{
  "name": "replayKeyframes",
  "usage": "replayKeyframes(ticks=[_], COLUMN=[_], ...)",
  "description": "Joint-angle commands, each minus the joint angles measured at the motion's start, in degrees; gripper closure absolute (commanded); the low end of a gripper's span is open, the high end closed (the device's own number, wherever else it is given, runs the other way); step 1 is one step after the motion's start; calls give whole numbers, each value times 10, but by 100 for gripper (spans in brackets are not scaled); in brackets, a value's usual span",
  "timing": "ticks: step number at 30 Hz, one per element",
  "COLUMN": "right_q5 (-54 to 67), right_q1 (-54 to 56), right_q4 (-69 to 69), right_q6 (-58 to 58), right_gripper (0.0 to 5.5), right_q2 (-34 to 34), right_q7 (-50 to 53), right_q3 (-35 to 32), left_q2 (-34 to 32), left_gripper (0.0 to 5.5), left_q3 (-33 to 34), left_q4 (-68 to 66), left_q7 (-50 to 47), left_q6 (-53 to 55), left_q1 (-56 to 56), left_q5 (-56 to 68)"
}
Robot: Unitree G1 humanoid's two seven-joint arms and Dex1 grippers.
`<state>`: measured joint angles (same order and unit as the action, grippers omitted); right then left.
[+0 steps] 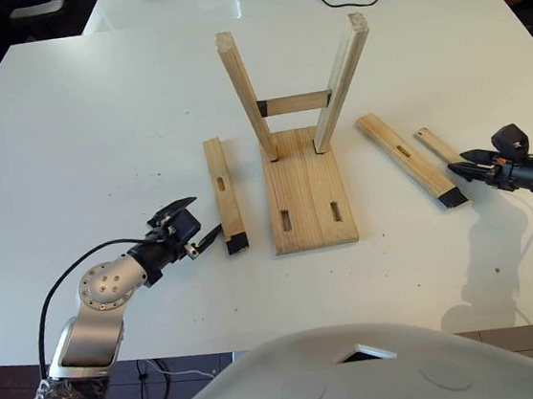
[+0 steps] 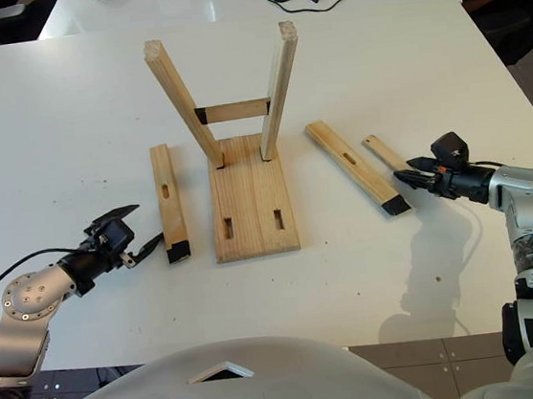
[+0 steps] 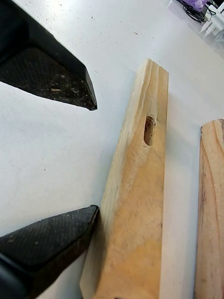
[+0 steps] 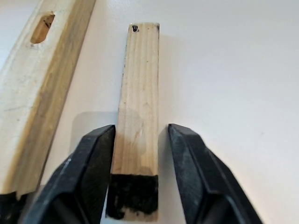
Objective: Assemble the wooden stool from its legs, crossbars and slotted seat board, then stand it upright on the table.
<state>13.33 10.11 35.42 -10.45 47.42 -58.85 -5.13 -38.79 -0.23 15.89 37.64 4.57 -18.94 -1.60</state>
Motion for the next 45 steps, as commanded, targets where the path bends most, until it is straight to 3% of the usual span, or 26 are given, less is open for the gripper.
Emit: replayKeyframes(ticks=[1, 5, 9, 16, 21, 27, 32, 42, 45], right_q5=[-10, 4, 67, 376, 547, 571, 552, 484, 467], right_q1=[0, 17, 43, 97, 137, 203, 225, 213, 215], right_q4=[19, 16, -42, -359, -500, -532, -528, -513, -501], right_q6=[-1, -9, -52, -280, -360, -381, -378, -351, -342], right_gripper=[411, 422, 422, 422, 422, 422, 422, 422, 422], right_q2=[-8, -11, -10, -35, -56, -103, -122, -116, -120], right_q7=[4, 11, -6, -17, 17, 18, -7, -77, -86], right_q3=[-1, -15, -66, -167, -162, -69, -26, 17, 20], left_q2=[-24, -36, -25, 12, 16, 29, 21, 10, 5], left_gripper=[169, 169, 169, 169, 245, 264, 264, 264, 314], left_q3=[17, 53, 124, 182, 164, 115, 89, 72, 73], left_q4=[-15, 9, 99, 224, 240, 236, 240, 234, 233], left_q7=[10, 29, 38, -70, -125, -170, -145, -109, -97], left_q6=[15, 32, 134, 325, 367, 386, 390, 386, 383], left_q1=[0, 18, 78, 276, 394, 461, 469, 469, 464], left_q5=[-4, 37, 177, 494, 669, 780, 814, 807, 799])
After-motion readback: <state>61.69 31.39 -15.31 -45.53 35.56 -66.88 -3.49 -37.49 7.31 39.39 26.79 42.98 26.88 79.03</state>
